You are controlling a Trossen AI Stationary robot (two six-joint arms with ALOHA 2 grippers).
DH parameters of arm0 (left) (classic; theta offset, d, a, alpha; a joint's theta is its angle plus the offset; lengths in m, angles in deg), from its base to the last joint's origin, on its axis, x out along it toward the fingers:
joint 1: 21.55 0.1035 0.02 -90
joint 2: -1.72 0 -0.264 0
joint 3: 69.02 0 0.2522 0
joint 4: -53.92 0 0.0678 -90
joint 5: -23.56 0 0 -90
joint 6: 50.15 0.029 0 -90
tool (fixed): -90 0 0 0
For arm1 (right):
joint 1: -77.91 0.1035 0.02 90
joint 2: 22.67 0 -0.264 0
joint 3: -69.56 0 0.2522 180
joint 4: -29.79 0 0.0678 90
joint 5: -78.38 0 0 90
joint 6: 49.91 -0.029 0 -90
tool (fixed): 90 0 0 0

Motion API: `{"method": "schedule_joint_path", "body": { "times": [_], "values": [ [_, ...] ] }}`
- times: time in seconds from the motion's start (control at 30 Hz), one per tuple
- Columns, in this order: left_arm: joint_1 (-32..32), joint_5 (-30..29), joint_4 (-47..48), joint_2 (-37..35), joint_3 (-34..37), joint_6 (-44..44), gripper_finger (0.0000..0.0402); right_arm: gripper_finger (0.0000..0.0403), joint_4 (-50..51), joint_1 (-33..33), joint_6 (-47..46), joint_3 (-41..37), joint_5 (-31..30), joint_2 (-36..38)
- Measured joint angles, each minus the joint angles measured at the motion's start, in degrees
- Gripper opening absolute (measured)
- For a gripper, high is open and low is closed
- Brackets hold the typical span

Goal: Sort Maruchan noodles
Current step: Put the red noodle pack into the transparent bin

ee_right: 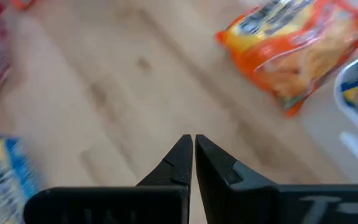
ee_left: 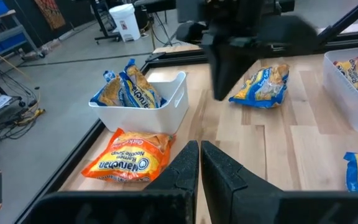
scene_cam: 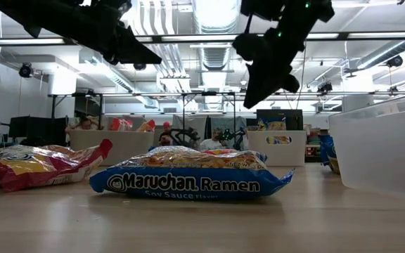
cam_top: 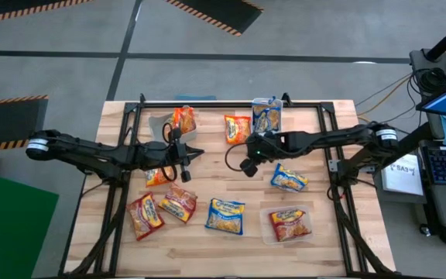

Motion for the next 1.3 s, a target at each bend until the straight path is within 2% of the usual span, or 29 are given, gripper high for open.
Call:
{"method": "schedule_joint_path", "body": {
  "times": [0.13, 0.33, 0.67, 0.97, 1.17, 1.3],
  "values": [
    [0.0, 0.0, 0.0, 0.0, 0.0, -1.3, 0.0, 0.0009, 1.7, 2.7, 1.3, 0.8, 2.9, 1.2],
    [0.0, 2.8, 1.8, 0.0, 0.0, -6.1, 0.0003, 0.0009, 1.8, 7.1, 1.7, -1.5, 2.9, 2.5],
    [-0.3, 8.1, 2.6, 0.0, 0.0, -13.4, 0.005, 0.0009, 0.5, 9.8, 7.0, -2.9, 2.0, 3.7],
    [-4.4, 12.6, 6.1, 0.0, 0.0, -20.1, 0.0111, 0.0009, -16.7, 9.9, 14.6, -11.1, 1.0, 7.5],
    [-9.7, 14.1, 15.5, 0.0, 0.0, -27.0, 0.0132, 0.0009, -27.6, 9.9, 15.1, -18.4, 1.0, 10.3],
    [-11.7, 14.1, 22.2, 0.0, 0.0, -30.7, 0.0132, 0.0009, -30.3, 9.9, 15.0, -20.7, 1.0, 11.0]
  ]
}}
